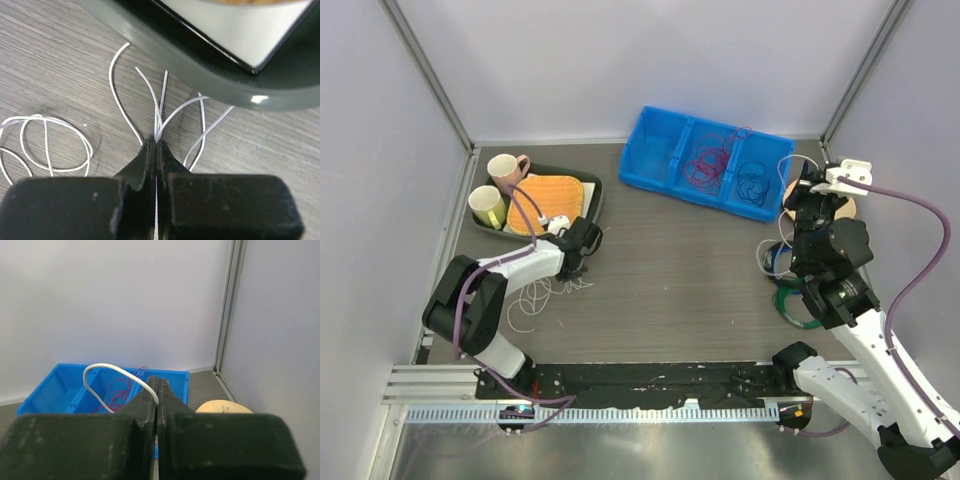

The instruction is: Untangle the cables

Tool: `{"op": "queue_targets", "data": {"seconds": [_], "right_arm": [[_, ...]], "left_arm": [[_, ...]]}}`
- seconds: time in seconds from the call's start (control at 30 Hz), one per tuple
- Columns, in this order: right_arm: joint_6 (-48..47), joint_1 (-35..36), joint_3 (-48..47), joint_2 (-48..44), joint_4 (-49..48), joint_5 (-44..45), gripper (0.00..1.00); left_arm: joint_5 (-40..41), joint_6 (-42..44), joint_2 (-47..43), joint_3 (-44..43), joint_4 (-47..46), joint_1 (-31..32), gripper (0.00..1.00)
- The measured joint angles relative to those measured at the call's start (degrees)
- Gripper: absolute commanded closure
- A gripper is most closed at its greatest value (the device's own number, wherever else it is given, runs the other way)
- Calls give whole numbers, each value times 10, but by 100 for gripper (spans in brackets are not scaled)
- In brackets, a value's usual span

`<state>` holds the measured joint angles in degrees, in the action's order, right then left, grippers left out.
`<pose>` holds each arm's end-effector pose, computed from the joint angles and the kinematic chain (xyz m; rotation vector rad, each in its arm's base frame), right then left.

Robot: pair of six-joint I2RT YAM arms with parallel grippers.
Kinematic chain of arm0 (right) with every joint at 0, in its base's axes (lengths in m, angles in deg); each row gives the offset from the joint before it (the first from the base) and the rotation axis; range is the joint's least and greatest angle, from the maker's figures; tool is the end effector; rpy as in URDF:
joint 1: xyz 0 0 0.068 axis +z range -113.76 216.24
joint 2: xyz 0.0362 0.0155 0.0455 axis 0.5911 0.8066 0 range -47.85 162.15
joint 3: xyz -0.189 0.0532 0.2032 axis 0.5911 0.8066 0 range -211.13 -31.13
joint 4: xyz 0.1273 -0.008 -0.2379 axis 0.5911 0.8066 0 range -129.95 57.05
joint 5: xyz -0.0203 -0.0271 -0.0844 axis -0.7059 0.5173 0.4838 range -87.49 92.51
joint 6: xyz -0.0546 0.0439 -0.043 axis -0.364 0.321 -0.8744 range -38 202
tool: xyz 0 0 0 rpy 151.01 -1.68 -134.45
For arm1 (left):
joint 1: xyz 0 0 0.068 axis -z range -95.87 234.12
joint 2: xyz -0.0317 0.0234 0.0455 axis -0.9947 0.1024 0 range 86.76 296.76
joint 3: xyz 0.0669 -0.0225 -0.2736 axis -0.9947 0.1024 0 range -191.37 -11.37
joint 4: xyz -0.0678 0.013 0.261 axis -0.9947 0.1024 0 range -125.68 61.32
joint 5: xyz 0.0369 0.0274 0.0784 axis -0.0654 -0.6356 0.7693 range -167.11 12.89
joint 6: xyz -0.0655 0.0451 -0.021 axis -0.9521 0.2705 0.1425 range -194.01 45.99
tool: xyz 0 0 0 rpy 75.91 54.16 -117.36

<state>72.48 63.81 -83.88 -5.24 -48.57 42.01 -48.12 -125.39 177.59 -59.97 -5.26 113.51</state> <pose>0.1808 0.0431 0.4444 0.1855 1.3086 -0.1602 0.2725 -0.1137 0.1309 -0.5914 2.5105 0.2528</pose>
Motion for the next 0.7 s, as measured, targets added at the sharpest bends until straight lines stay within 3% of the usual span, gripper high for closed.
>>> {"op": "queue_targets", "data": {"seconds": [0.17, 0.43, 0.7], "right_arm": [[2, 0, 0, 17, -2, -50, 99], [48, 0, -12, 100, -4, -220, 99], [118, 0, -149, 262, -65, -330, 99]], "left_arm": [[-53, 34, -43, 37, -33, 0, 100], [-162, 82, -198, 111, -112, 10, 100], [-170, 84, -296, 152, -149, 10, 100]]}}
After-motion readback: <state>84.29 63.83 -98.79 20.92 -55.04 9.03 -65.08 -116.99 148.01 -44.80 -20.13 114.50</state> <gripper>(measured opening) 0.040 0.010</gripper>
